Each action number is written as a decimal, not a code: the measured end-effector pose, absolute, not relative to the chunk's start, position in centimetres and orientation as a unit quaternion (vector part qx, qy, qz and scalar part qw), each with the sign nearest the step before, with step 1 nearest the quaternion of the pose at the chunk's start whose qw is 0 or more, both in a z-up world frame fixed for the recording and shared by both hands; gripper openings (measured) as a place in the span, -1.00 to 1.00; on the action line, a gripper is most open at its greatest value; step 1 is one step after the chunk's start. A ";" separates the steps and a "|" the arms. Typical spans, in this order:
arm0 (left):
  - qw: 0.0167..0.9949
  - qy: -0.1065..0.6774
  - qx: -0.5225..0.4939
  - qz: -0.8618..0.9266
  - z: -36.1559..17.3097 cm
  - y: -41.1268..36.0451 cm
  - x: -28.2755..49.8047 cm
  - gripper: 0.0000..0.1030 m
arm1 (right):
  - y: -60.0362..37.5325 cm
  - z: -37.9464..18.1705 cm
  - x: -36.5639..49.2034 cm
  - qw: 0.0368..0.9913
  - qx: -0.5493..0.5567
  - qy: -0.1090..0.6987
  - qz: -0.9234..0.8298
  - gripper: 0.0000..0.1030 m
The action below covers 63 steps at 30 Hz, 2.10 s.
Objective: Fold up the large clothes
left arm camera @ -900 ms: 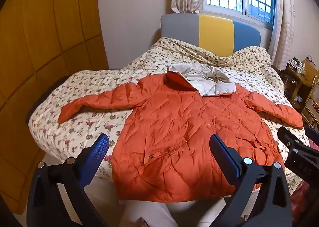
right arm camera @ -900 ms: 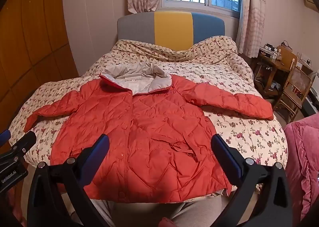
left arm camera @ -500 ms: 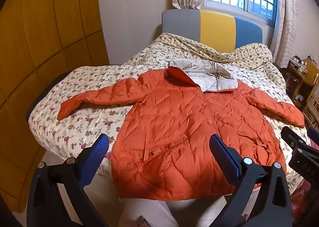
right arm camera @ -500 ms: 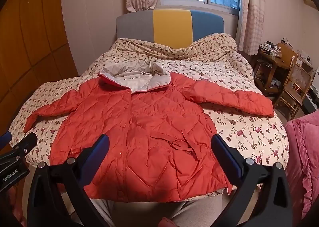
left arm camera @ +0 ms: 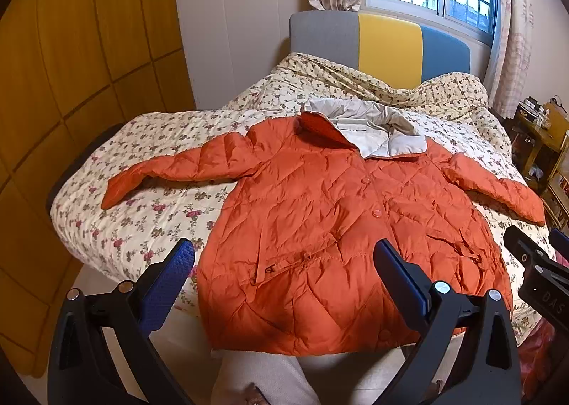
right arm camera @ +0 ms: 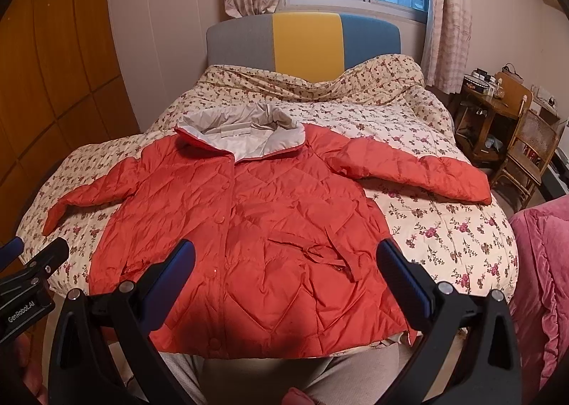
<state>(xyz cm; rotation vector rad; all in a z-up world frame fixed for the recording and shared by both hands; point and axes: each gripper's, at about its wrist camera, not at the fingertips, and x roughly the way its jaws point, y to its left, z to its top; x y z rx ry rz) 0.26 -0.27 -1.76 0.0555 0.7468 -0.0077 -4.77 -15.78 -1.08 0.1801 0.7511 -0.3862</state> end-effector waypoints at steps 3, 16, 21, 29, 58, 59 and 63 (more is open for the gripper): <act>0.930 0.366 0.026 -0.004 -1.9 -0.2 0.2 0.94 | -15.8 -1.1 -4.8 0.909 0.087 0.363 -0.188 0.97; 0.927 0.373 0.022 -0.003 -2.1 0.2 0.6 0.94 | -15.9 -1.4 -4.7 0.907 0.091 0.365 -0.188 0.97; 0.926 0.376 0.021 -0.002 -2.3 0.4 0.7 0.94 | -16.0 -1.5 -4.7 0.907 0.093 0.366 -0.189 0.97; 0.925 0.379 0.022 -0.001 -2.4 0.3 0.8 0.94 | -16.0 -1.7 -4.6 0.906 0.091 0.369 -0.187 0.97; 0.914 0.405 0.023 -0.005 -3.6 0.1 2.1 0.94 | -16.5 -2.9 -3.5 0.900 0.099 0.382 -0.183 0.97; 0.913 0.408 0.023 -0.007 -3.7 0.1 2.4 0.94 | -16.6 -3.1 -3.3 0.899 0.099 0.384 -0.183 0.97; 0.910 0.413 0.022 -0.016 -4.4 0.4 3.2 0.94 | -17.5 -4.4 -1.9 0.894 0.088 0.393 -0.194 0.97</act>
